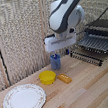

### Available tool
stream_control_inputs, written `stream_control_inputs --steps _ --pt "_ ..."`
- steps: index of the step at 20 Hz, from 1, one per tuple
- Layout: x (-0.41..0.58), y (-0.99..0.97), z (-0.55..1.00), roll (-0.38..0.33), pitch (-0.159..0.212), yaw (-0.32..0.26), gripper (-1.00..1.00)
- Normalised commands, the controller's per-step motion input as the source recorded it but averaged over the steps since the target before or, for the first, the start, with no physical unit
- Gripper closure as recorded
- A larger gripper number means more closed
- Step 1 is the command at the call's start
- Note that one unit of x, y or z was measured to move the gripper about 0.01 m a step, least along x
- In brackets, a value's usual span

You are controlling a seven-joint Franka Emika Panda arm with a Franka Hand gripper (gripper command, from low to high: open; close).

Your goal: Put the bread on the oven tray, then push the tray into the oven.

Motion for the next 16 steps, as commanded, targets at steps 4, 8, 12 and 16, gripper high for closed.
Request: stream_control_inputs --steps 4,8,12,16 --pt "-0.004 -0.17 -0.56 -0.053 0.068 0.0 -1.0" --pt "-0.001 -0.14 -0.5 -0.081 0.107 0.001 -1.0" --pt "-0.039 -0.03 -0.43 -0.084 0.059 0.021 -1.0" --pt "0.008 0.0 -0.33 -0.065 -0.007 0.096 -1.0"
